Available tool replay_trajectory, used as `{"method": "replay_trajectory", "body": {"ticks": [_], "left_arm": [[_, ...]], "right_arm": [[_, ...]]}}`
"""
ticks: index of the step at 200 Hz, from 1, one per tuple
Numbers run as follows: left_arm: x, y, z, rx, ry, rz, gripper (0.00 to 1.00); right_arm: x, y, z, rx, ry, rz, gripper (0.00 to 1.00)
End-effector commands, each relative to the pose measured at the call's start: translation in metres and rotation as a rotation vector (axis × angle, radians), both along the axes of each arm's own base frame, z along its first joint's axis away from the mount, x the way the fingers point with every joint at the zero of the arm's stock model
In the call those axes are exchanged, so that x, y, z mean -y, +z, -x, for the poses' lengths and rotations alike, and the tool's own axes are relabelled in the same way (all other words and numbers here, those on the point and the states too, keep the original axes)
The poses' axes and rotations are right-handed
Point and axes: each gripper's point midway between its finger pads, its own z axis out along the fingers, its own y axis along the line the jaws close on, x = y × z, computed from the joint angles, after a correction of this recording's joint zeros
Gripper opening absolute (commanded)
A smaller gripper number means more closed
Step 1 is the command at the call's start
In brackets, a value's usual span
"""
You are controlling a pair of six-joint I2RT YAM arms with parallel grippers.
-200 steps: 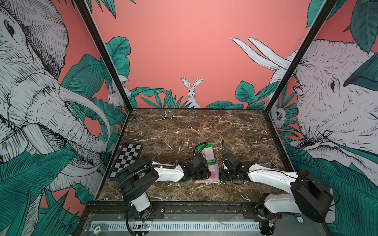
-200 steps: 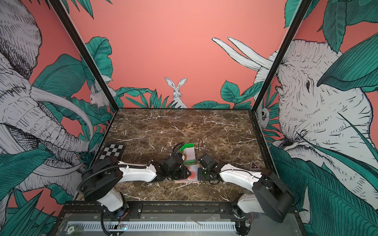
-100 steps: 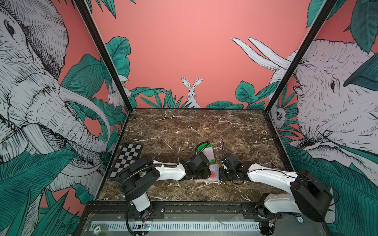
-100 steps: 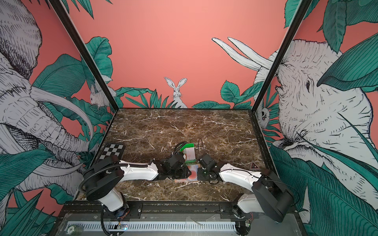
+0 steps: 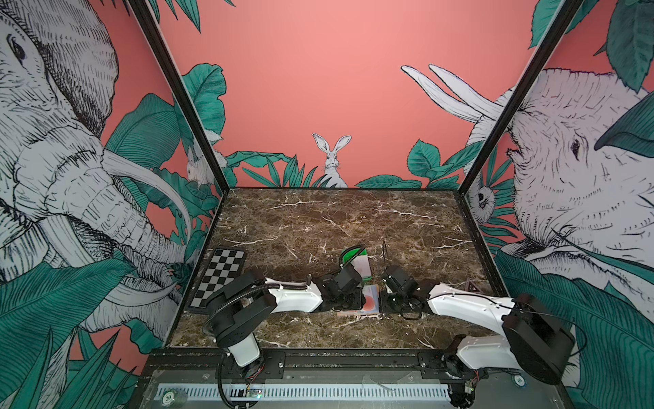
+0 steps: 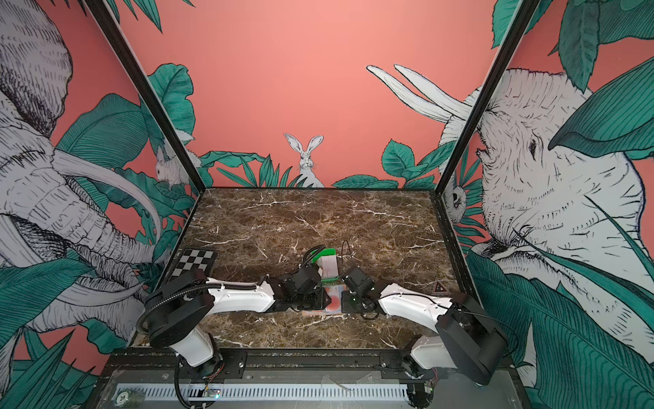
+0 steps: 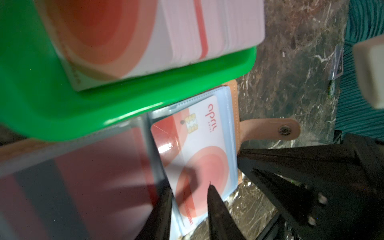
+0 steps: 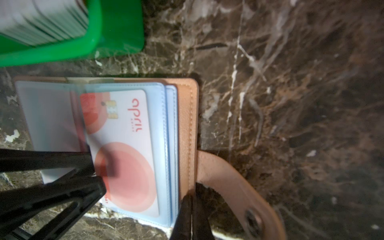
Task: Insert credit cards into a card holder
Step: Insert the credit card into the card slot.
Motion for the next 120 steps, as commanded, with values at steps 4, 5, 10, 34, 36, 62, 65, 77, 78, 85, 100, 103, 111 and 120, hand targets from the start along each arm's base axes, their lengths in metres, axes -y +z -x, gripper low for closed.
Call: {"method": "replay_trajectory", "body": {"ticks": [4,5,10,34,36,62,65,77,78,85,100,103,111,120], "left_arm": [[-0.006,0.006,0.0,0.019,0.008,-0.041,0.3],[-0.007,0.005,0.0,0.019,0.008,-0.043,0.3],[-0.007,0.005,0.0,0.017,0.012,-0.044,0.29],[-0.01,0.001,-0.001,0.013,0.029,-0.051,0.28],[-0.01,0.001,-0.001,0.014,0.029,-0.051,0.28],[-0.006,0.004,-0.002,0.023,0.028,-0.028,0.29],[-0.005,0.005,-0.003,0.025,0.026,-0.026,0.29],[-0.004,0.006,-0.003,0.029,0.022,-0.022,0.3],[-0.003,0.006,-0.004,0.03,0.023,-0.02,0.3],[-0.001,0.008,-0.004,0.037,0.018,-0.011,0.3],[0.001,0.012,-0.005,0.046,0.015,-0.002,0.29],[0.001,0.012,-0.006,0.049,0.014,-0.002,0.29],[0.001,0.013,-0.006,0.054,0.009,-0.008,0.29],[0.002,0.013,-0.007,0.058,0.006,-0.008,0.28]], "right_arm": [[0.011,-0.016,0.013,-0.052,0.007,0.06,0.04],[0.011,-0.016,0.013,-0.052,0.008,0.06,0.04],[0.011,-0.016,0.013,-0.051,0.006,0.059,0.04],[0.011,-0.016,0.014,-0.05,0.004,0.059,0.04],[0.012,-0.016,0.014,-0.05,0.004,0.06,0.04],[0.012,-0.017,0.015,-0.054,0.005,0.061,0.04],[0.012,-0.018,0.015,-0.055,0.005,0.061,0.04],[0.012,-0.018,0.015,-0.055,0.006,0.059,0.04],[0.012,-0.018,0.015,-0.055,0.005,0.059,0.04],[0.011,-0.018,0.015,-0.054,0.004,0.057,0.04],[0.011,-0.018,0.014,-0.054,0.004,0.057,0.04],[0.011,-0.018,0.014,-0.055,0.005,0.055,0.04],[0.01,-0.019,0.014,-0.056,0.005,0.055,0.04],[0.01,-0.018,0.014,-0.056,0.005,0.053,0.04]]}}
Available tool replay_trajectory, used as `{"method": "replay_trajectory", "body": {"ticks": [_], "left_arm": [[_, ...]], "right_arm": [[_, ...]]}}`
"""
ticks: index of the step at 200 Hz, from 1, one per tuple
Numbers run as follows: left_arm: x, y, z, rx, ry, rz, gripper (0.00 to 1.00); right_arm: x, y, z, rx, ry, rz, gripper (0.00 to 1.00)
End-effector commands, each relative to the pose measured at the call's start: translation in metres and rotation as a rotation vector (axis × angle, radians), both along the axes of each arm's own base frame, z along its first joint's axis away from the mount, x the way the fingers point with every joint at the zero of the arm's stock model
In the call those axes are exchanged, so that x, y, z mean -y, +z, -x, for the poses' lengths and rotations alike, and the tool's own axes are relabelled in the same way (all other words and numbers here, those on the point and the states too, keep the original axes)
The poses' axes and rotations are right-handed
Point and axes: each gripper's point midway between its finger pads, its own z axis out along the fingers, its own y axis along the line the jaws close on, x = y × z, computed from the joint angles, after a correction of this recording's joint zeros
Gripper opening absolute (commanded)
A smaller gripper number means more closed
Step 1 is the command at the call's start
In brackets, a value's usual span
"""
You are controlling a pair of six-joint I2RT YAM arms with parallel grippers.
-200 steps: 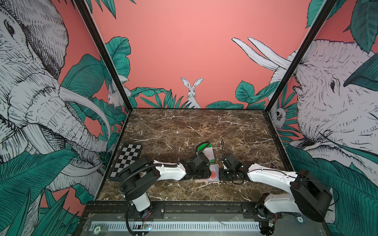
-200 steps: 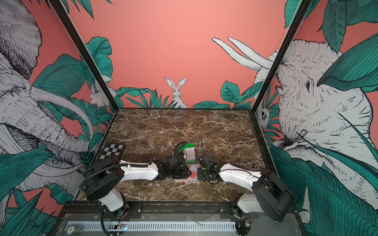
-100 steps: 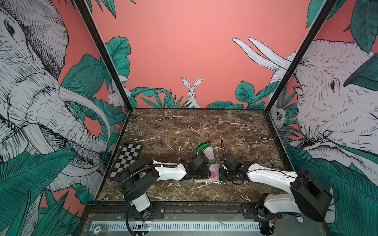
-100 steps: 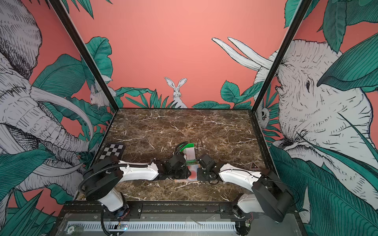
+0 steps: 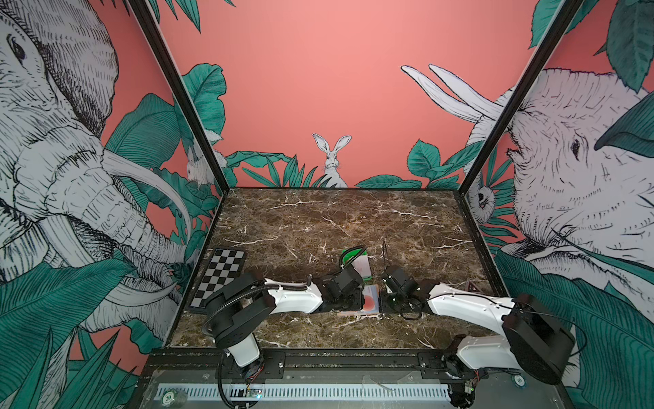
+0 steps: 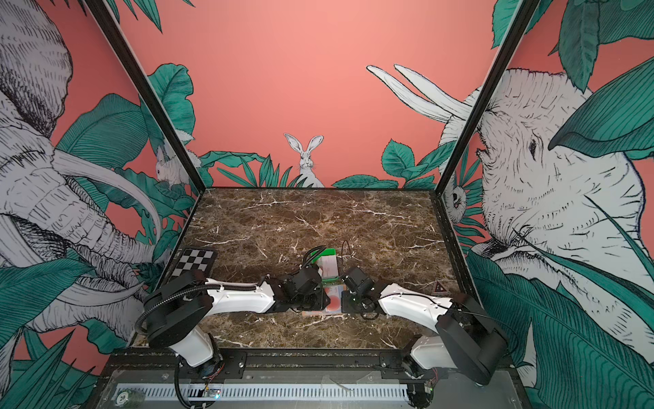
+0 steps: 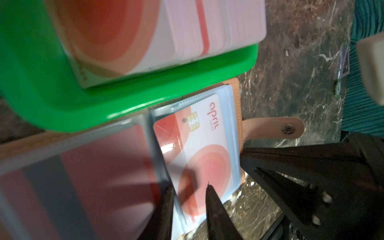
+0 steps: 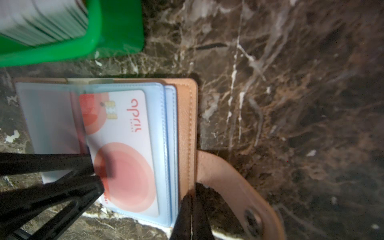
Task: Insert credit cards into a card holder
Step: Insert the credit card into the card slot, then close the card holder at the center of the table.
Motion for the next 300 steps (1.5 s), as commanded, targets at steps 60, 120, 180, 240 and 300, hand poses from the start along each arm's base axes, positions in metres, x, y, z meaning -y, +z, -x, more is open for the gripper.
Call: {"method": "replay_trajectory", "body": {"ticks": [60,120,180,240,300], "left_arm": [[0.01,0.017,-0.007,0.062,-0.026,0.014,0.26],[0.018,0.019,-0.006,0.08,-0.053,0.028,0.26],[0.015,0.013,-0.002,0.07,-0.061,0.026,0.26],[-0.026,0.013,0.007,0.065,-0.009,-0.061,0.32],[-0.069,0.014,0.017,0.034,0.007,-0.108,0.4]], "right_arm": [[0.011,-0.021,0.016,-0.062,0.006,0.056,0.04],[0.011,-0.021,0.016,-0.062,0.007,0.053,0.04],[0.011,-0.02,0.016,-0.059,0.004,0.049,0.04],[0.01,-0.019,0.015,-0.055,0.007,0.045,0.04],[0.003,-0.015,0.012,-0.05,0.019,0.031,0.04]]}}
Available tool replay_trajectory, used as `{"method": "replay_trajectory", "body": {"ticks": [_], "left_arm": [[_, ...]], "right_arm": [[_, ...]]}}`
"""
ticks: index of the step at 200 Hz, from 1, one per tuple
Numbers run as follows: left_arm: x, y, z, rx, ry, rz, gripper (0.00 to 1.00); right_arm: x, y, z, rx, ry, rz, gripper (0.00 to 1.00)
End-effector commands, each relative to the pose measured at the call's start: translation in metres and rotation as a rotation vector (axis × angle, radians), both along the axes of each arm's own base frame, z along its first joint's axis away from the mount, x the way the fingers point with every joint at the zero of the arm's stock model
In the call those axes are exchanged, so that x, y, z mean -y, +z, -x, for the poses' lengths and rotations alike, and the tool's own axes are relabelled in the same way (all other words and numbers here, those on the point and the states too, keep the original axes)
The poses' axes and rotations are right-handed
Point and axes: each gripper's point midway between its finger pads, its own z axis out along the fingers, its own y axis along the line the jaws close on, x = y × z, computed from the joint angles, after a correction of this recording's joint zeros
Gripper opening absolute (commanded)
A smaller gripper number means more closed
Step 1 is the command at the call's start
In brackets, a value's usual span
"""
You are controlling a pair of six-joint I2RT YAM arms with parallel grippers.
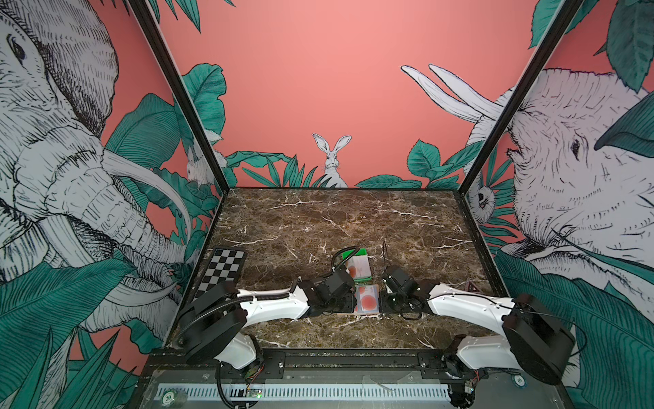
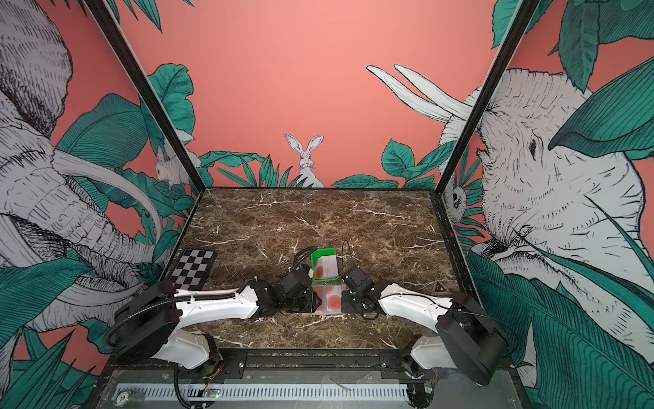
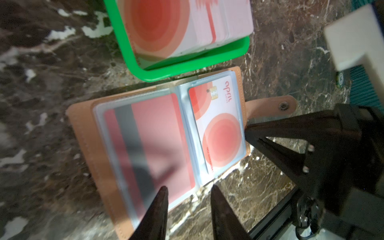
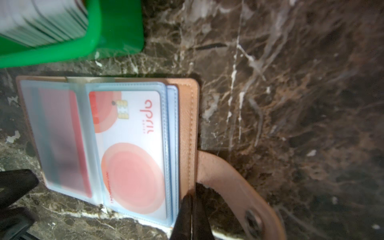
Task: Insert credit cards into a card holder
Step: Close the card holder at the center of the table.
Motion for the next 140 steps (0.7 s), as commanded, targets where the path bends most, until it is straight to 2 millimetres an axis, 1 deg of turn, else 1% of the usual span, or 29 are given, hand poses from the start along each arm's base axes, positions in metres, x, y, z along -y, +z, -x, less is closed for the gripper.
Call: {"method": "replay_trajectory", "body": {"ticks": [1,16,30,50,64,101,140], "left_arm": [[-0.028,-0.01,0.006,-0.032,0.014,-0.064,0.41],[-0.036,-0.011,0.006,-0.045,0.02,-0.059,0.47],[-0.039,-0.01,0.004,-0.061,0.016,-0.042,0.52],[-0.043,-0.013,0.003,-0.081,0.009,-0.042,0.53],[-0.043,-0.014,0.001,-0.092,0.003,-0.031,0.53],[-0.029,-0.019,0.001,-0.134,-0.023,0.046,0.53],[-0.023,-0.028,0.002,-0.168,-0.025,0.062,0.52]], "right_arm": [[0.003,-0.015,0.012,-0.05,0.022,0.033,0.04],[0.002,-0.015,0.012,-0.052,0.026,0.034,0.04],[0.002,-0.014,0.011,-0.05,0.027,0.034,0.04],[0.001,-0.014,0.011,-0.052,0.029,0.037,0.04],[0.002,-0.014,0.011,-0.053,0.029,0.038,0.04],[0.002,-0.014,0.012,-0.054,0.03,0.041,0.04],[0.003,-0.014,0.013,-0.054,0.033,0.042,0.04]]}}
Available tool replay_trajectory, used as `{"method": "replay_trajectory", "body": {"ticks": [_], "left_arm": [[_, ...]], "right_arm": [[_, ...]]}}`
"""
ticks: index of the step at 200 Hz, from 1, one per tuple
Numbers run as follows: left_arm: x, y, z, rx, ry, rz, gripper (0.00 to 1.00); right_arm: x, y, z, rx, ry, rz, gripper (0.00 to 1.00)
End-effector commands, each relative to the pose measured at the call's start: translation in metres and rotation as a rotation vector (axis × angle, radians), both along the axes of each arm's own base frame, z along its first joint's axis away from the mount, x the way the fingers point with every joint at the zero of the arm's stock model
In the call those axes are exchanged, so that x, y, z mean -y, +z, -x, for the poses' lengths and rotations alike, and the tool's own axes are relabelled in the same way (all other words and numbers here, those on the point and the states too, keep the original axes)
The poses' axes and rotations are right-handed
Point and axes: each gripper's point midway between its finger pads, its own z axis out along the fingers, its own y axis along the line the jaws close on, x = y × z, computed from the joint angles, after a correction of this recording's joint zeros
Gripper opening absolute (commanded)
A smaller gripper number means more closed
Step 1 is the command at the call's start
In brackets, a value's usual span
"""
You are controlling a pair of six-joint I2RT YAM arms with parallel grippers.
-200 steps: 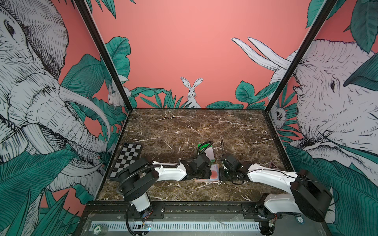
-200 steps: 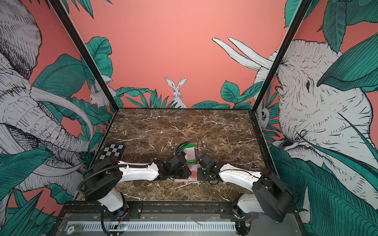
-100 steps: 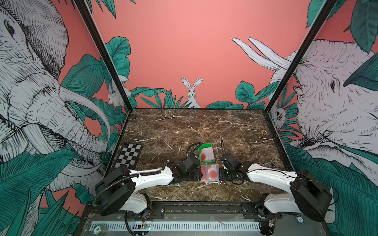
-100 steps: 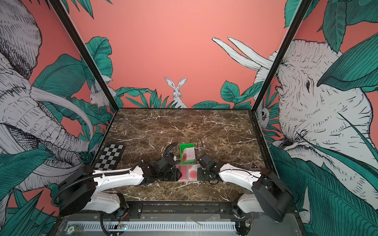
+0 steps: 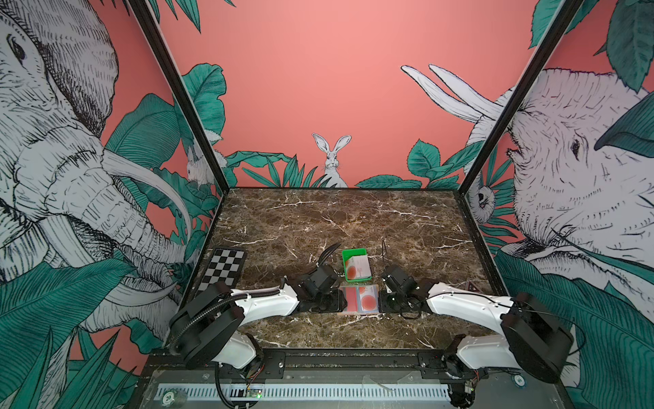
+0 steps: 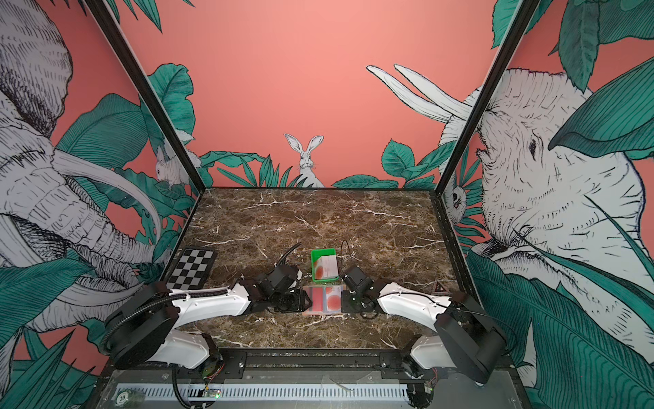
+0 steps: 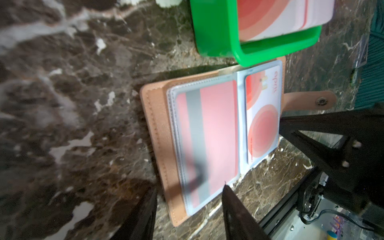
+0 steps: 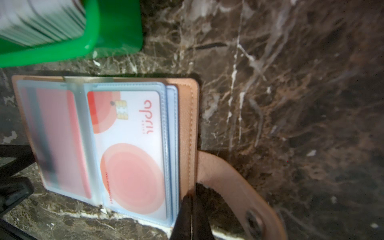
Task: Insert credit cards into a card holder
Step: Close the card holder at the center of the table.
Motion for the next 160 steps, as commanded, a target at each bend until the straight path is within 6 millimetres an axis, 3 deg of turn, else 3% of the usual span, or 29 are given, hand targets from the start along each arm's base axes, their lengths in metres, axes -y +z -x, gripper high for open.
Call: {"method": "replay_trajectory", "body": {"ticks": [1,27,98,160], "left_arm": [[0.003,-0.006,0.004,-0.028,-0.011,0.026,0.52],[0.01,0.0,0.004,-0.024,-0.024,0.067,0.52],[0.031,0.051,0.006,0.059,-0.081,0.169,0.5],[0.068,0.069,0.017,0.082,-0.161,0.235,0.51]], "right_arm": [[0.003,-0.014,0.013,-0.045,0.031,0.031,0.04],[0.002,-0.014,0.013,-0.042,0.04,0.026,0.04],[0.0,-0.016,0.014,-0.038,0.033,0.015,0.04],[-0.002,-0.013,0.016,-0.027,0.046,0.005,0.04]]}}
